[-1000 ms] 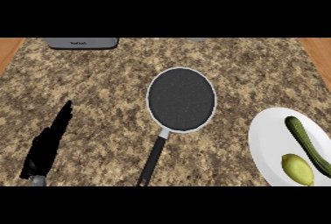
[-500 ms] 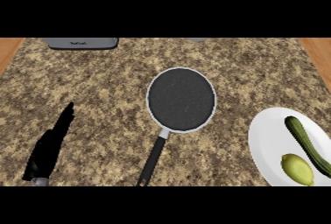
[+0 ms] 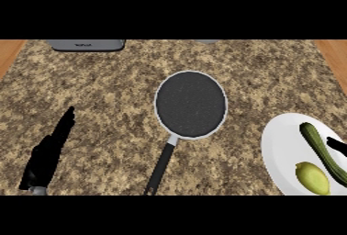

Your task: Pick the lemon from the plate and place it in the pan

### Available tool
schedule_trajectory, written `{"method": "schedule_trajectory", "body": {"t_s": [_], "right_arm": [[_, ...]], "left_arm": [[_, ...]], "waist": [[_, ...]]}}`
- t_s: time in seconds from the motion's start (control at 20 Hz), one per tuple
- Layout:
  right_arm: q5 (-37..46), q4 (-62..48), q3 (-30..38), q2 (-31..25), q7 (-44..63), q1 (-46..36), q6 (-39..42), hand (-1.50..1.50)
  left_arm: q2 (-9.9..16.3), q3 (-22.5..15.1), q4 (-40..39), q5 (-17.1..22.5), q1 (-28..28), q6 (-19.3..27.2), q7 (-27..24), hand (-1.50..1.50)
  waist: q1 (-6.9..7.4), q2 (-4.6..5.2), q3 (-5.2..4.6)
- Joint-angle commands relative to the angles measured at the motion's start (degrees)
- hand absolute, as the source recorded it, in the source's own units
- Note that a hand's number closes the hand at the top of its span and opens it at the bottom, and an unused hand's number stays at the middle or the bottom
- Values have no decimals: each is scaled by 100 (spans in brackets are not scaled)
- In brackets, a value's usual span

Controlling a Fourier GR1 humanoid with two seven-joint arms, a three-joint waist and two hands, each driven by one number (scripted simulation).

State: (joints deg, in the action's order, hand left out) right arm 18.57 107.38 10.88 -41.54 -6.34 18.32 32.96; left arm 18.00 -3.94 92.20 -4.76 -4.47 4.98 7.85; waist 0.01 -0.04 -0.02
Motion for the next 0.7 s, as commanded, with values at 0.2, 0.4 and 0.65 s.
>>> {"method": "schedule_trajectory", "body": {"t_s": [0.2, 0.4, 0.65], "right_arm": [[523, 128, -4, 362, 623, -292, 448, -150], [1247, -103, -211, 826, 221, -93, 148, -150], [1527, -59, -269, 1013, 334, -156, 252, -150]], "left_arm": [[-318, -176, 526, -311, -213, 34, 319, 0], [-203, 272, 43, -139, -15, -283, 73, 0], [-396, 144, 281, -336, 276, -226, 644, 0]], "waist": [[5, -4, 2], [-9, -1, 2], [-18, -2, 3]]}}
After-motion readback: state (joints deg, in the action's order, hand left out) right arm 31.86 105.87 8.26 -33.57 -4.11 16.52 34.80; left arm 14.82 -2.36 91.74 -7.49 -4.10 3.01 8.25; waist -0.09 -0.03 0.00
